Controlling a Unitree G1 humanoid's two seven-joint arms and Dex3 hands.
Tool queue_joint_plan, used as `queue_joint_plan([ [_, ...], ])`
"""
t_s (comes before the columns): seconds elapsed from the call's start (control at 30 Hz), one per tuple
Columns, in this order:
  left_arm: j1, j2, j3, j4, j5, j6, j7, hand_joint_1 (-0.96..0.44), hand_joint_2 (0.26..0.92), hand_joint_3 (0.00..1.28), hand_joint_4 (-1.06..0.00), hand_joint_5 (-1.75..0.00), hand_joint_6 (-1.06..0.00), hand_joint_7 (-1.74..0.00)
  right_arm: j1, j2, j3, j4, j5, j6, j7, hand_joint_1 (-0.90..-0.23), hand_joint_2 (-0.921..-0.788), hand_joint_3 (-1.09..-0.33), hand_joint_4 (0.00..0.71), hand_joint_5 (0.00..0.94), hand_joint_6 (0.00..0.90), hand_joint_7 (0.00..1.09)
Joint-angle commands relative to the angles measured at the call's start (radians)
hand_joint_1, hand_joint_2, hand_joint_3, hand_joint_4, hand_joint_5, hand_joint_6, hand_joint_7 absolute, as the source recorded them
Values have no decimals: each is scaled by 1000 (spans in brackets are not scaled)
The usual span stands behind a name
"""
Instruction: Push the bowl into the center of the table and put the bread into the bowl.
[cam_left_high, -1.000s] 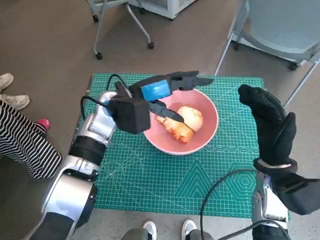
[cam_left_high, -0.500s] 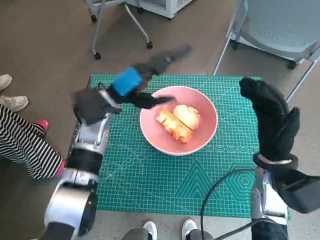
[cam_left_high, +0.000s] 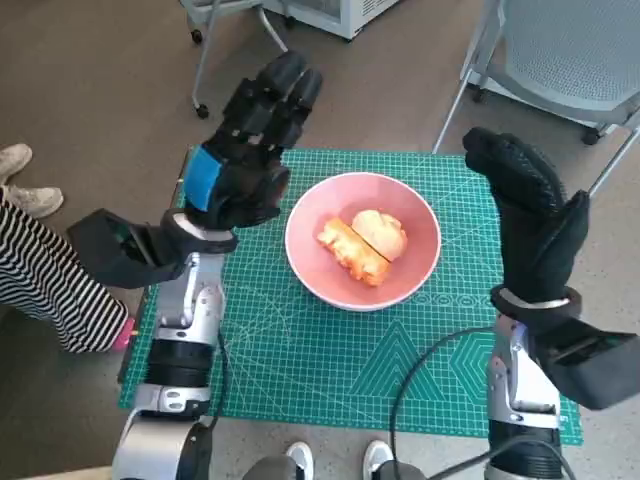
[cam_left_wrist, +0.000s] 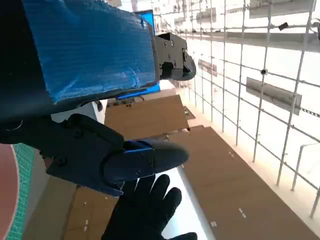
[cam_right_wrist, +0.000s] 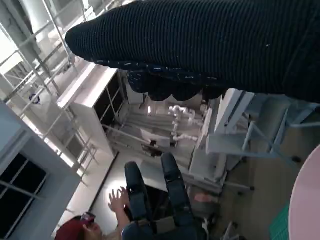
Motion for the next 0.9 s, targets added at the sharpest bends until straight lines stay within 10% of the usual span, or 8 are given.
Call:
queue_joint_plan([
  [0.03,16,-13,1,-24,4,-3,1,-705,921,620,1,-33,1,-367,-12,12,0,24,-9,11,-14,-686,-921,-695,225,1,106,570],
  [0.9,7,-33,35,60,10,-100,-38,-731,921,629,1,1,1,-245,-52,43,17,49,-61,45,-94,-709,-921,-648,261,13,142,569],
])
